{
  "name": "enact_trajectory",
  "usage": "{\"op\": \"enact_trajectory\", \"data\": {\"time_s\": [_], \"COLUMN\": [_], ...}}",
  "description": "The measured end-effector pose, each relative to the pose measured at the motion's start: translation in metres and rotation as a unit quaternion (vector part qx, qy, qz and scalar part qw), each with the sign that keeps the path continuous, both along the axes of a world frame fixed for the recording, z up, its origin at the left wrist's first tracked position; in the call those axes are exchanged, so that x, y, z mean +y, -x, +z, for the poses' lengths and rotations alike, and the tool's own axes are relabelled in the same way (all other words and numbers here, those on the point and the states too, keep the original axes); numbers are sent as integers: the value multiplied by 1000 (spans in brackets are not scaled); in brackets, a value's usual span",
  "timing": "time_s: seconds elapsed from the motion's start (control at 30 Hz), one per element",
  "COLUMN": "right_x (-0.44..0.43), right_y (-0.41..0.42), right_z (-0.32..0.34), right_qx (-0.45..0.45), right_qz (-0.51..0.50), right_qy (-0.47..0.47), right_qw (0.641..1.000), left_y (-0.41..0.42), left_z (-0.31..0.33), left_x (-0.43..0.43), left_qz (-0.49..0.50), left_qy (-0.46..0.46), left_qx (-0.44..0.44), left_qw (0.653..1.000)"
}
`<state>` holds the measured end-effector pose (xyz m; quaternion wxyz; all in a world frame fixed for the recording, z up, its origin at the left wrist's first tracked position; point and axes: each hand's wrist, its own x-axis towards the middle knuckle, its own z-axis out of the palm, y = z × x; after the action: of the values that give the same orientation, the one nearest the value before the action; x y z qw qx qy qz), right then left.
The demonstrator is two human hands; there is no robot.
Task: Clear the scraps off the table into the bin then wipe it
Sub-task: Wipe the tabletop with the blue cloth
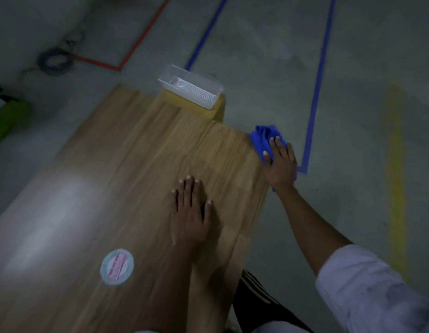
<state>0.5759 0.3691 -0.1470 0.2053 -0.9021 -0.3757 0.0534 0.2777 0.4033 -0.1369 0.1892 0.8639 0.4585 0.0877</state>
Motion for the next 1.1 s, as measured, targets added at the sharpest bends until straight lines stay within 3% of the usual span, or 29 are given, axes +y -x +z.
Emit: {"op": "enact_trajectory", "data": {"time_s": [0.13,0.27,0.4,0.53,0.67,0.77,0.83,0.93,1.1], "right_x": [-43,-102,-159,-209,-257,-257,-247,-226,-220], "right_y": [69,130,203,286,351,339,314,277,303], "right_z": [-15,-10,-3,2,9,13,18,20,24], "right_qx": [36,74,112,72,92,45,-6,19,13], "right_qz": [90,140,187,266,390,478,462,310,279], "right_qy": [-114,-145,-131,-91,-67,-37,6,65,91], "right_qw": [989,977,967,957,914,876,887,948,956], "left_y": [45,85,112,138,168,195,210,230,246], "left_z": [6,10,14,9,6,13,17,17,15], "left_x": [-81,-152,-205,-244,-286,-316,-334,-357,-389], "left_qz": [19,46,78,134,274,363,369,368,422], "left_qy": [-10,-34,-51,-50,-19,-36,-53,-66,-63], "left_qx": [-9,-13,-33,-57,-77,-111,-105,-74,-107], "left_qw": [1000,998,995,988,958,924,922,925,898]}}
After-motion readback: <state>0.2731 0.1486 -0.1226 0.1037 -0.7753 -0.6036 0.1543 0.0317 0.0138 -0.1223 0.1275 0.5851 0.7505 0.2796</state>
